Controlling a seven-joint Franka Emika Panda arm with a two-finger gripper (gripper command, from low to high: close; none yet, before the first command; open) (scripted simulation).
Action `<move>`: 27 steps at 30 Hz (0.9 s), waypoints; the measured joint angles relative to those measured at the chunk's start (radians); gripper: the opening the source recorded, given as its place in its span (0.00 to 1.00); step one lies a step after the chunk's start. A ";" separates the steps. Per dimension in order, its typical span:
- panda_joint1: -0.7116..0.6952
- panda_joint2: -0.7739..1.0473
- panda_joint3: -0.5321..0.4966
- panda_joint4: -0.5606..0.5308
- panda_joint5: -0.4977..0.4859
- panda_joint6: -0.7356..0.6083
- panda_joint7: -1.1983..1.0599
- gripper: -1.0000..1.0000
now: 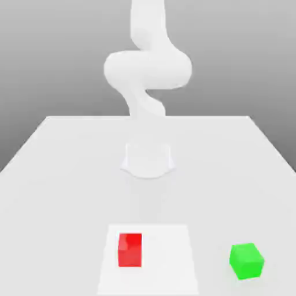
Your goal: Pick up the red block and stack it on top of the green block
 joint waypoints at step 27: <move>-0.040 0.981 -0.033 -0.321 0.054 0.586 -0.129 0.00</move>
